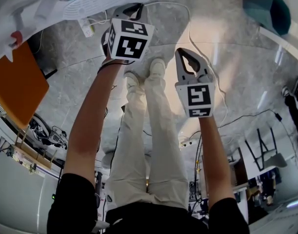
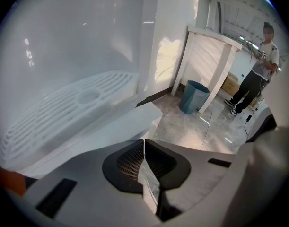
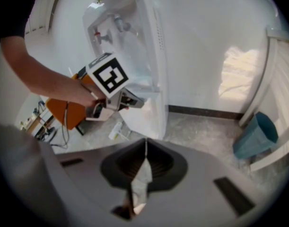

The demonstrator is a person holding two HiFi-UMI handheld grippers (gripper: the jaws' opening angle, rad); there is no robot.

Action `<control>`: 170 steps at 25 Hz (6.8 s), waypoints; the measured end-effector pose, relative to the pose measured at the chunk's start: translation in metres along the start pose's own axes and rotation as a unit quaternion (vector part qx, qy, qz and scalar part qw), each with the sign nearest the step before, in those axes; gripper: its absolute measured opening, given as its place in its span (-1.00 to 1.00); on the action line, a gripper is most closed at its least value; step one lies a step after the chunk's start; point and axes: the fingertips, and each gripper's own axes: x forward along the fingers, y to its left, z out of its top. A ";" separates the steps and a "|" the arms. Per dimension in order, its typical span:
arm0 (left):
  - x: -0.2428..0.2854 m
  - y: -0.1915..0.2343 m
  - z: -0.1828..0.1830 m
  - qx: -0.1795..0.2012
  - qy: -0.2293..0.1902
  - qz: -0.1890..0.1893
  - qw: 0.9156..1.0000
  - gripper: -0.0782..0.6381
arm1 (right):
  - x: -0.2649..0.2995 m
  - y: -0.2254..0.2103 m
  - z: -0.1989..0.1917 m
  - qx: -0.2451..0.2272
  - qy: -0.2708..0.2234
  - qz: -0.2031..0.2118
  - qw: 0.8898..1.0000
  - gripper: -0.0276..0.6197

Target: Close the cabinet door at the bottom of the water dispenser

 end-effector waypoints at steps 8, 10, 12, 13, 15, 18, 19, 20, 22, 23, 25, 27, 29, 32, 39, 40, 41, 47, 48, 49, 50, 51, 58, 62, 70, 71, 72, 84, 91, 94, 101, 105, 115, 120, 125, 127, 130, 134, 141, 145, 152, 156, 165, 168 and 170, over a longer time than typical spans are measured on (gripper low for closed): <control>0.007 0.005 0.003 0.054 -0.006 0.025 0.998 -0.73 | 0.001 -0.006 -0.006 0.001 0.005 -0.003 1.000 -0.81; 0.009 0.007 0.004 0.056 -0.007 0.030 0.998 -0.73 | 0.001 -0.008 -0.008 0.002 0.006 -0.004 1.000 -0.81; 0.010 0.008 0.005 0.055 -0.009 0.033 0.998 -0.72 | 0.002 -0.009 -0.009 0.003 0.007 -0.004 1.000 -0.81; 0.011 0.008 0.006 0.055 -0.010 0.036 0.998 -0.72 | 0.002 -0.009 -0.010 0.003 0.008 -0.004 1.000 -0.81; 0.013 0.009 0.007 0.053 -0.013 0.041 0.998 -0.72 | 0.003 -0.009 -0.010 0.002 0.008 -0.003 1.000 -0.81; 0.015 0.013 0.011 0.048 -0.021 0.055 0.997 -0.72 | 0.005 -0.012 -0.011 0.002 0.009 -0.003 1.000 -0.81; 0.016 0.015 0.012 0.046 -0.023 0.060 0.997 -0.72 | 0.006 -0.013 -0.011 0.002 0.009 -0.003 1.000 -0.81; 0.017 0.016 0.013 0.043 -0.025 0.063 0.997 -0.72 | 0.006 -0.014 -0.011 0.002 0.009 -0.004 1.000 -0.81; 0.018 0.017 0.014 0.039 -0.028 0.069 0.997 -0.72 | 0.006 -0.016 -0.010 0.001 0.009 -0.006 1.000 -0.81; 0.018 0.018 0.014 0.038 -0.029 0.070 0.996 -0.72 | 0.006 -0.017 -0.009 0.000 0.009 -0.007 1.000 -0.81; 0.019 0.019 0.014 0.035 -0.031 0.072 0.996 -0.72 | 0.006 -0.019 -0.008 -0.001 0.009 -0.008 1.000 -0.81; 0.021 0.019 0.015 0.031 -0.035 0.075 0.996 -0.71 | 0.005 -0.021 -0.008 -0.002 0.009 -0.009 1.000 -0.81; 0.024 0.019 0.015 0.028 -0.035 0.077 0.996 -0.66 | 0.006 -0.023 -0.009 -0.002 0.009 -0.010 1.000 -0.81; 0.027 0.019 0.015 0.024 -0.034 0.075 0.996 -0.61 | 0.006 -0.022 -0.010 0.000 0.008 -0.011 1.000 -0.81; 0.025 0.017 0.013 0.034 -0.024 0.073 0.996 -0.60 | 0.009 -0.015 -0.008 -0.001 0.007 -0.008 1.000 -0.81; 0.023 0.016 0.012 0.037 -0.023 0.071 0.997 -0.60 | 0.009 -0.015 -0.007 -0.002 0.006 -0.008 1.000 -0.81; 0.022 0.014 0.012 0.040 -0.022 0.068 0.997 -0.60 | 0.009 -0.014 -0.006 -0.001 0.006 -0.008 1.000 -0.81; 0.009 0.003 0.003 0.059 -0.016 0.056 0.997 -0.71 | 0.004 -0.009 0.004 -0.002 -0.003 -0.011 1.000 -0.81; 0.006 0.001 0.002 0.062 -0.014 0.054 0.997 -0.71 | 0.003 -0.008 0.005 -0.002 -0.004 -0.011 1.000 -0.81; 0.002 -0.001 0.000 0.063 -0.013 0.051 0.997 -0.72 | 0.001 -0.006 0.007 -0.003 -0.006 -0.011 1.000 -0.81; -0.003 -0.002 -0.002 0.063 -0.011 0.049 0.997 -0.73 | -0.001 -0.004 0.008 -0.004 -0.007 -0.011 1.000 -0.81; -0.008 -0.004 -0.004 0.061 -0.010 0.045 0.997 -0.73 | -0.003 -0.003 0.010 -0.006 -0.008 -0.011 1.000 -0.81; -0.057 -0.021 -0.034 0.034 0.019 0.000 0.999 -0.75 | -0.026 0.020 0.025 0.002 -0.013 0.002 1.000 -0.81; -0.097 -0.039 -0.037 0.028 0.013 -0.045 0.999 -0.75 | -0.043 0.035 0.038 0.004 -0.013 0.007 1.000 -0.81; -0.181 -0.048 -0.014 0.049 -0.033 -0.067 0.996 -0.75 | -0.075 0.065 0.078 0.011 -0.026 0.015 0.999 -0.81; -0.192 -0.048 -0.012 0.044 -0.041 -0.072 0.996 -0.75 | -0.081 0.069 0.083 0.010 -0.029 0.013 0.999 -0.81; -0.204 -0.047 -0.011 0.042 -0.047 -0.074 0.995 -0.75 | -0.087 0.072 0.089 0.008 -0.031 0.011 0.999 -0.81; -0.329 -0.027 0.020 -0.014 -0.098 -0.058 0.993 -0.75 | -0.165 0.105 0.163 -0.005 -0.071 0.000 0.997 -0.81; -0.399 -0.033 0.065 -0.013 -0.147 -0.045 0.988 -0.75 | -0.223 0.132 0.207 0.001 -0.122 -0.006 0.993 -0.81; -0.430 -0.034 0.083 -0.014 -0.168 -0.033 0.985 -0.75 | -0.252 0.141 0.230 -0.002 -0.149 -0.007 0.989 -0.81; -0.495 -0.042 0.130 0.017 -0.211 -0.011 0.977 -0.75 | -0.318 0.154 0.286 -0.032 -0.198 -0.016 0.979 -0.81; -0.530 -0.040 0.155 0.022 -0.234 0.012 0.972 -0.75 | -0.353 0.155 0.312 -0.045 -0.222 -0.023 0.974 -0.81; -0.622 -0.025 0.200 0.027 -0.297 0.065 0.952 -0.75 | -0.427 0.168 0.354 -0.066 -0.273 -0.032 0.959 -0.81; -0.659 -0.030 0.212 0.032 -0.327 0.082 0.941 -0.75 | -0.457 0.172 0.378 -0.077 -0.305 -0.034 0.949 -0.81; -0.691 -0.033 0.227 0.035 -0.350 0.097 0.931 -0.75 | -0.486 0.179 0.406 -0.083 -0.345 -0.033 0.934 -0.81; -0.704 -0.032 0.232 0.041 -0.359 0.108 0.926 -0.75 | -0.496 0.183 0.417 -0.086 -0.362 -0.031 0.928 -0.81; -0.724 -0.030 0.238 0.046 -0.373 0.117 0.919 -0.75 | -0.513 0.189 0.434 -0.095 -0.381 -0.033 0.919 -0.81; -0.750 -0.027 0.247 0.046 -0.395 0.123 0.909 -0.75 | -0.534 0.196 0.448 -0.106 -0.400 -0.035 0.910 -0.81; -0.779 -0.027 0.256 0.048 -0.427 0.127 0.894 -0.75 | -0.553 0.203 0.456 -0.114 -0.421 -0.038 0.899 -0.81; -0.784 -0.028 0.255 0.043 -0.435 0.127 0.890 -0.75 | -0.557 0.206 0.456 -0.116 -0.427 -0.037 0.896 -0.81; -0.787 -0.034 0.255 0.044 -0.441 0.128 0.887 -0.75 | -0.558 0.208 0.452 -0.117 -0.424 -0.039 0.897 -0.81; -0.788 -0.037 0.256 0.045 -0.444 0.126 0.886 -0.75 | -0.559 0.208 0.451 -0.114 -0.426 -0.041 0.897 -0.81; -0.785 -0.038 0.261 0.046 -0.448 0.121 0.884 -0.75 | -0.557 0.203 0.450 -0.110 -0.425 -0.046 0.897 -0.81; -0.783 -0.038 0.262 0.048 -0.447 0.124 0.885 -0.75 | -0.557 0.203 0.450 -0.108 -0.425 -0.046 0.898 -0.81; -0.782 -0.037 0.262 0.048 -0.447 0.125 0.885 -0.75 | -0.555 0.202 0.449 -0.108 -0.423 -0.045 0.898 -0.81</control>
